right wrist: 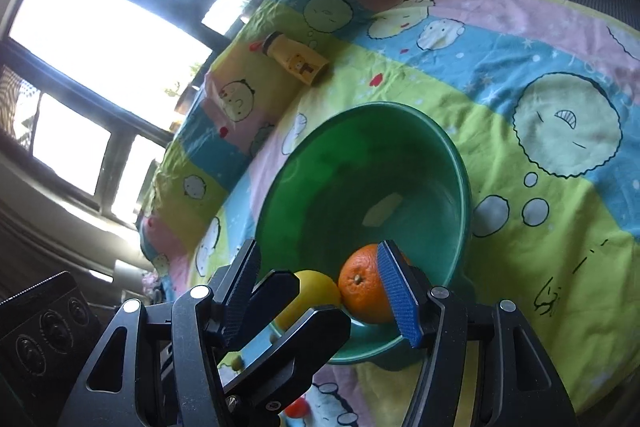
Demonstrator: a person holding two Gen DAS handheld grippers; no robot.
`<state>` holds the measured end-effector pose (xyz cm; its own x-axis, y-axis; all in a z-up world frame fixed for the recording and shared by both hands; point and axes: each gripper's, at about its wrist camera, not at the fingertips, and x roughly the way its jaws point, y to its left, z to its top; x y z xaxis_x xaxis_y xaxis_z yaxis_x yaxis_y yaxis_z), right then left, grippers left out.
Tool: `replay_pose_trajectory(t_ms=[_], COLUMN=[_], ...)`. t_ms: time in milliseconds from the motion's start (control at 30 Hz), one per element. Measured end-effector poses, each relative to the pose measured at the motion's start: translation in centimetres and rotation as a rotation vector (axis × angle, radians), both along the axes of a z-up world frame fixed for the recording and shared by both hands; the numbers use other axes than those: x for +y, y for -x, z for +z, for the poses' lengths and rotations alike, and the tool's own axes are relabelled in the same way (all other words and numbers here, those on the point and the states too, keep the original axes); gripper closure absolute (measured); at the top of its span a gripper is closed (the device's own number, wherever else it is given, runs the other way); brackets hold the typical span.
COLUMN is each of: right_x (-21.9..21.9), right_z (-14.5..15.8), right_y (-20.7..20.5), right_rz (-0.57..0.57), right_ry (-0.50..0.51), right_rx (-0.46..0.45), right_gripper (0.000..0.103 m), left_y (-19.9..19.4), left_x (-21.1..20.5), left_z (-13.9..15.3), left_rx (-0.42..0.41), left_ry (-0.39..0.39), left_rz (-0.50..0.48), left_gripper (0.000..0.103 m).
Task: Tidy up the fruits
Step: 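Carry the lemon with the right gripper into the green bowl and release, then withdraw the open right gripper from the bowl back over the fruits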
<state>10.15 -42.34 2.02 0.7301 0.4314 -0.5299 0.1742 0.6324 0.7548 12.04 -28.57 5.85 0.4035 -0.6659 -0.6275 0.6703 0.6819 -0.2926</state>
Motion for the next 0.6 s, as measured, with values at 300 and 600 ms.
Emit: replay_pose_trajectory(t_ms=[300,600], right_x=[0.3,2.5], right_z=[0.6,2.5], right_y=[0.5,1.2], right_rz=[-0.050,-0.037], right_ry=[0.104,0.197], right_rx=[0.004,-0.073], right_gripper=[0.040,0.032], left_y=[0.0,2.0], left_x=[2.4,9.9], left_z=[-0.3,-0.1], left_rx=[0.068,0.071], left_ry=[0.037,-0.014], left_rz=[0.101,0.416], left_gripper=[0.038,0.014])
